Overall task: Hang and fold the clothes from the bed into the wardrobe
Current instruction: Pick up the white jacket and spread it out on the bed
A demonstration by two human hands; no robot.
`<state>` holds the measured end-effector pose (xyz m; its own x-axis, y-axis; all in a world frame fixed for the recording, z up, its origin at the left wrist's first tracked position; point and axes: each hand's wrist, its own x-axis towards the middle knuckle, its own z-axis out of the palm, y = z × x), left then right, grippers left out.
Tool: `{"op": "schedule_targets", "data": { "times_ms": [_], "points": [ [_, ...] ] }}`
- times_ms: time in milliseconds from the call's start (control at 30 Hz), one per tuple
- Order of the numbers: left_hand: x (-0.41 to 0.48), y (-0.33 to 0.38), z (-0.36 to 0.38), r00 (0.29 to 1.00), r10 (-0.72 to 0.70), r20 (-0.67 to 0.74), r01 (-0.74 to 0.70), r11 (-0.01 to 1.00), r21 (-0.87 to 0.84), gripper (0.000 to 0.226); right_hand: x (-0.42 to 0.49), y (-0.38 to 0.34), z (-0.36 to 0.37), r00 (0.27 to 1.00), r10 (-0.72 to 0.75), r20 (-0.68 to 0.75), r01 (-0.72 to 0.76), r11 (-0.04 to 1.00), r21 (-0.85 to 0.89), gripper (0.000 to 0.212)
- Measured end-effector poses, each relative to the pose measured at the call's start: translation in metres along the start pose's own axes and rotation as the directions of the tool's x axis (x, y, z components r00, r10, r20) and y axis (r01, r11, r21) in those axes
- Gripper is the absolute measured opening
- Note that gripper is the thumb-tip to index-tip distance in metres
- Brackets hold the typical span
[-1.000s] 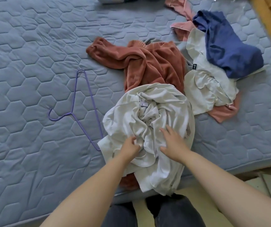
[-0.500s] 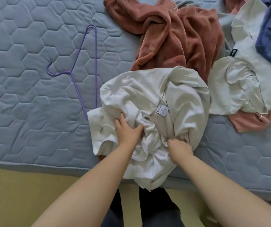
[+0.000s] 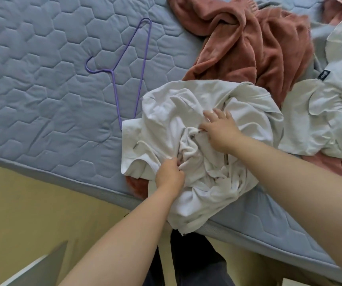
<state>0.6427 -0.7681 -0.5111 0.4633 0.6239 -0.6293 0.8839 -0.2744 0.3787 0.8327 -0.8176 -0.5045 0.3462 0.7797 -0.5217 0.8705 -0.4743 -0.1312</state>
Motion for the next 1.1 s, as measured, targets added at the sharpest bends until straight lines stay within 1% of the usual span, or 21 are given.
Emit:
{"op": "schedule_targets", "data": {
  "times_ms": [33, 67, 133, 200, 267, 300, 367, 400, 467, 533, 600, 667, 733, 800, 900, 933, 967, 1000, 1033, 1100],
  "points": [
    [-0.001, -0.004, -0.005, 1.0, 0.009, 0.004, -0.009, 1.0, -0.007, 0.016, 0.001, -0.001, 0.004, 1.0, -0.008, 0.015, 0.008, 1.0, -0.021, 0.043],
    [-0.003, -0.008, -0.01, 1.0, 0.018, -0.007, -0.018, 1.0, -0.018, 0.014, -0.002, -0.001, 0.007, 1.0, 0.002, -0.016, -0.002, 1.0, -0.001, 0.034],
    [-0.005, -0.014, -0.021, 0.998, 0.009, -0.056, -0.012, 0.999, -0.044, 0.017, -0.014, 0.0, 0.01, 0.982, 0.021, -0.186, -0.004, 0.996, 0.091, 0.02],
    [-0.005, -0.02, -0.031, 0.994, -0.029, -0.108, 0.025, 0.999, -0.041, 0.021, -0.031, 0.002, 0.008, 0.928, 0.053, -0.368, 0.027, 0.978, 0.208, 0.011],
    [-0.009, -0.02, -0.04, 0.987, -0.037, -0.156, 0.033, 0.999, -0.028, 0.031, -0.051, 0.002, -0.002, 0.882, 0.091, -0.462, 0.071, 0.944, 0.321, 0.011],
    [-0.011, -0.016, -0.045, 0.98, 0.009, -0.198, -0.015, 0.999, -0.033, 0.038, -0.06, 0.001, -0.011, 0.868, 0.101, -0.487, 0.092, 0.93, 0.357, 0.012],
    [-0.021, 0.004, -0.055, 0.94, 0.193, -0.283, -0.223, 0.972, -0.076, 0.043, -0.074, 0.0, -0.031, 0.842, 0.13, -0.524, 0.129, 0.894, 0.429, 0.013],
    [-0.029, 0.019, -0.061, 0.914, 0.293, -0.28, -0.335, 0.935, -0.117, 0.04, -0.082, -0.002, -0.044, 0.834, 0.169, -0.525, 0.127, 0.868, 0.48, 0.012],
    [-0.047, 0.049, -0.074, 0.87, 0.459, -0.179, -0.489, 0.846, -0.21, 0.029, -0.097, -0.008, -0.071, 0.834, 0.255, -0.49, 0.086, 0.816, 0.572, 0.01],
    [-0.066, 0.077, -0.092, 0.836, 0.542, -0.086, -0.544, 0.795, -0.268, 0.019, -0.116, -0.013, -0.102, 0.842, 0.304, -0.445, 0.057, 0.771, 0.635, 0.017],
    [-0.082, 0.103, -0.116, 0.825, 0.56, -0.075, -0.554, 0.776, -0.301, 0.019, -0.137, -0.015, -0.142, 0.829, 0.34, -0.444, 0.061, 0.734, 0.676, 0.024],
    [-0.103, 0.129, -0.15, 0.806, 0.58, -0.118, -0.586, 0.755, -0.293, 0.014, -0.167, -0.017, -0.183, 0.801, 0.362, -0.477, 0.082, 0.722, 0.687, 0.027],
    [-0.119, 0.154, -0.18, 0.781, 0.606, -0.15, -0.62, 0.727, -0.294, 0.008, -0.191, -0.016, -0.216, 0.787, 0.352, -0.507, 0.116, 0.723, 0.681, 0.032],
    [-0.141, 0.177, -0.212, 0.743, 0.652, -0.15, -0.664, 0.689, -0.291, 0.017, -0.22, -0.02, -0.246, 0.77, 0.361, -0.526, 0.13, 0.718, 0.684, 0.036],
    [-0.174, 0.203, -0.257, 0.668, 0.737, -0.105, -0.726, 0.615, -0.307, 0.025, -0.258, -0.028, -0.292, 0.731, 0.379, -0.567, 0.144, 0.727, 0.672, 0.036],
    [-0.18, 0.207, -0.265, 0.654, 0.752, -0.087, -0.738, 0.607, -0.294, 0.029, -0.264, -0.031, -0.301, 0.729, 0.374, -0.573, 0.153, 0.727, 0.67, 0.035],
    [-0.196, 0.214, -0.282, 0.627, 0.774, -0.083, -0.763, 0.589, -0.268, 0.031, -0.282, -0.037, -0.32, 0.713, 0.371, -0.595, 0.169, 0.733, 0.659, 0.035],
    [-0.21, 0.221, -0.297, 0.602, 0.793, -0.095, -0.788, 0.571, -0.232, 0.031, -0.297, -0.044, -0.337, 0.713, 0.355, -0.605, 0.177, 0.744, 0.644, 0.033],
    [-0.215, 0.226, -0.306, 0.58, 0.804, -0.128, -0.81, 0.553, -0.196, 0.03, -0.305, -0.045, -0.349, 0.723, 0.321, -0.612, 0.183, 0.765, 0.617, 0.03],
    [-0.24, 0.243, -0.338, 0.491, 0.834, -0.251, -0.87, 0.487, -0.082, 0.026, -0.33, -0.053, -0.382, 0.708, 0.284, -0.647, 0.157, 0.83, 0.536, 0.02]
  ]
}}
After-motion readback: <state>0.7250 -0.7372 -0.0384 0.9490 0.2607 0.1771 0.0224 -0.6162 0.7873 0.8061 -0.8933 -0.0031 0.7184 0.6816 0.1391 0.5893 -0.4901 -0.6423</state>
